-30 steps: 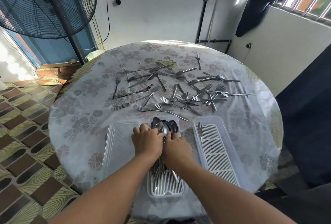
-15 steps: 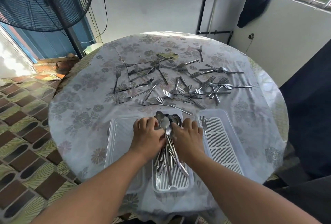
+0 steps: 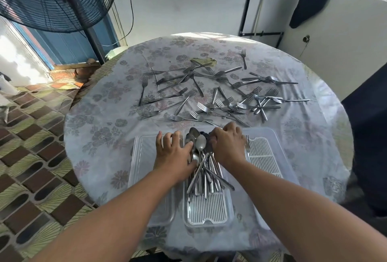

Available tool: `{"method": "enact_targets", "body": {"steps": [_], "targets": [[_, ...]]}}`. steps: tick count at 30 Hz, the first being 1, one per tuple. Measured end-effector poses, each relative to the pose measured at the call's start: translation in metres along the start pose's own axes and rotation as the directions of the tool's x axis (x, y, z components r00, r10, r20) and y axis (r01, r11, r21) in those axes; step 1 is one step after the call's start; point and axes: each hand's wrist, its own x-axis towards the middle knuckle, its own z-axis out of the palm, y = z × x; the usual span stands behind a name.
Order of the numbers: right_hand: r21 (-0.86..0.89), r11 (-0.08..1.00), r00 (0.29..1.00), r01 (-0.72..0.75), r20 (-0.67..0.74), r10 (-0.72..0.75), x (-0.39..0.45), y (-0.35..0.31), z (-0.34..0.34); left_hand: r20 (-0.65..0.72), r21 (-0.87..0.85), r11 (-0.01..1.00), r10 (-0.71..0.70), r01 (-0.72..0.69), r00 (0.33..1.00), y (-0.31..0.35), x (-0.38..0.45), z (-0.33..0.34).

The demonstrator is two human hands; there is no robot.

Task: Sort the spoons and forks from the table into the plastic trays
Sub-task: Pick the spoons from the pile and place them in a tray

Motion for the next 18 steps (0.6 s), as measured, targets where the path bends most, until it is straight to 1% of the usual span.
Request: {"method": "enact_targets", "body": {"steps": [2, 4, 7, 9, 12, 14, 16, 18], "targets": [[0.012, 1.0, 1.0, -0.003, 0.011, 0.003, 0.004, 0.0, 0.002, -0.085, -0.034, 0.999, -0.012, 0.009, 0.996, 0.004, 0.001, 0.002], [0.015, 1.0, 1.0, 0.021, 0.0, -0.021, 0.004, -0.002, 0.005, -0.146, -0.085, 0.996, -0.052, 0.04, 0.988, 0.01, 0.0, 0.003], [-0.02, 0.998, 0.997, 0.063, -0.031, -0.064, 0.001, -0.009, 0.006, -0.126, -0.178, 0.978, -0.128, 0.104, 0.984, 0.017, 0.003, 0.004], [-0.069, 0.997, 0.999, 0.034, 0.026, -0.033, 0.001, -0.017, 0.007, -0.113, -0.208, 0.971, -0.145, 0.119, 0.983, 0.018, 0.003, 0.004], [-0.143, 0.99, 0.996, 0.018, 0.092, -0.005, 0.004, -0.024, 0.01, -0.112, -0.221, 0.969, -0.135, 0.108, 0.984, 0.016, 0.003, 0.003], [-0.087, 0.996, 0.991, -0.013, 0.134, 0.025, 0.007, -0.025, 0.012, -0.104, -0.209, 0.973, -0.119, 0.095, 0.987, 0.012, 0.003, 0.001], [0.032, 0.996, 0.983, -0.078, 0.17, 0.072, 0.008, -0.026, 0.011, -0.094, -0.209, 0.974, -0.109, 0.087, 0.99, 0.008, 0.002, 0.002], [0.123, 0.987, 0.981, -0.107, 0.173, 0.085, 0.008, -0.027, 0.008, -0.124, -0.23, 0.97, -0.109, 0.078, 0.986, 0.004, 0.001, 0.006]]}}
